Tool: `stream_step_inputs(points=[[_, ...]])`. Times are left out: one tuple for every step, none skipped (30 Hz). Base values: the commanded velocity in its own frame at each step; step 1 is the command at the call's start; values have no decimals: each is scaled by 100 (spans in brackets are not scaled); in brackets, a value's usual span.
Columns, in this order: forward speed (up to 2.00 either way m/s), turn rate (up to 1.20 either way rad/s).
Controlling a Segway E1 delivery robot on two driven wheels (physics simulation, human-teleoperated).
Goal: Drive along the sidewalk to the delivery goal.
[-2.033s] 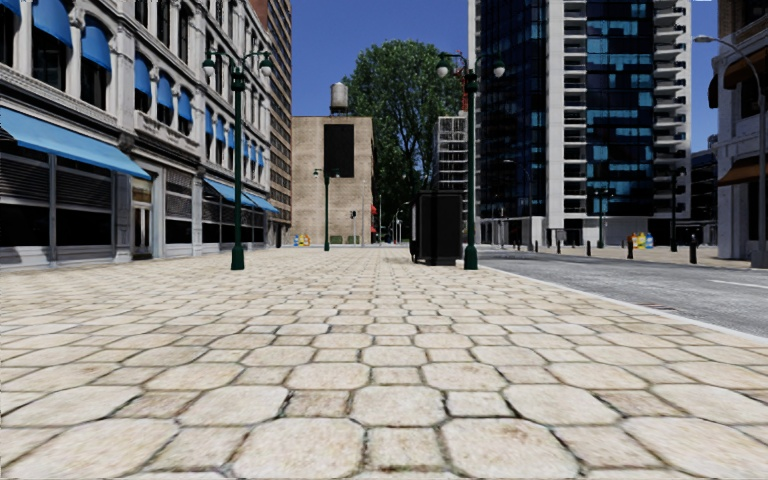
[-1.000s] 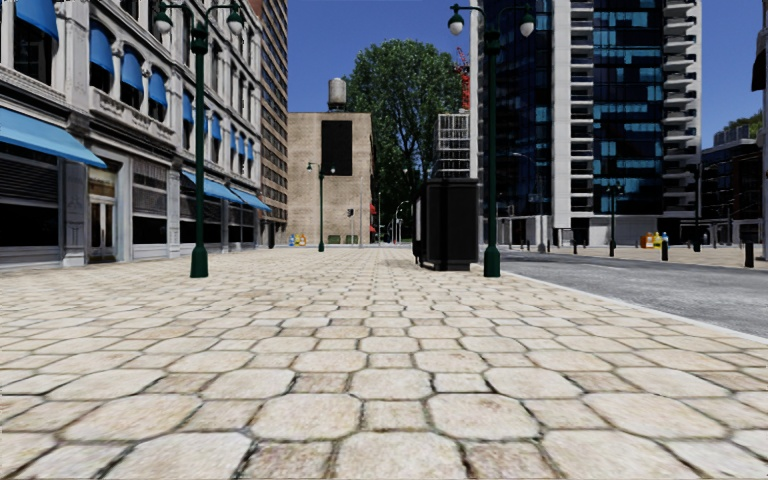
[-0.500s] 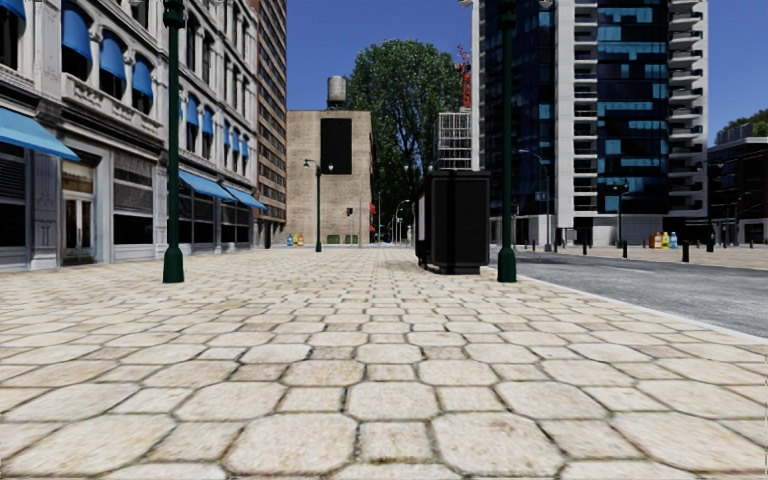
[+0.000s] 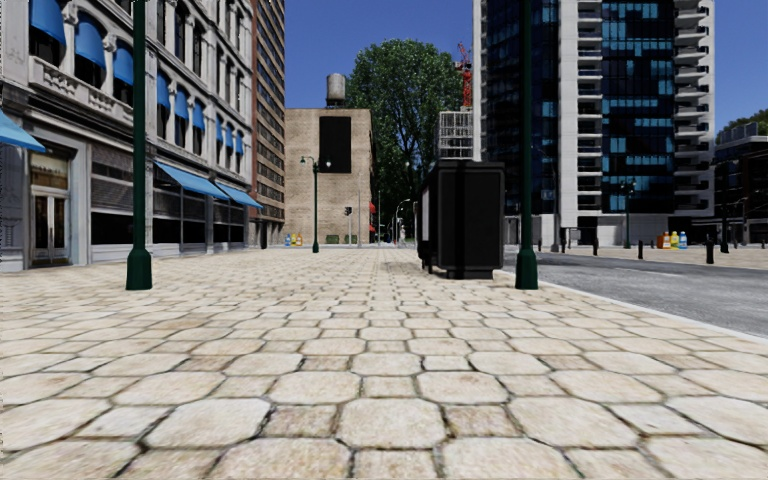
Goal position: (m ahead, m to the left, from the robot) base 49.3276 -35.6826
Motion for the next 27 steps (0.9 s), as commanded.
stream_step_inputs(points=[[200,0],[200,0],[200,0],[200,0],[200,0],[200,0],[200,0],[200,0],[200,0],[200,0],[200,0],[200,0],[200,0],[200,0],[200,0],[200,0],[200,0],[200,0],[200,0],[200,0],[200,0],[200,0],[200,0],[200,0],[200,0],[200,0],[200,0]])
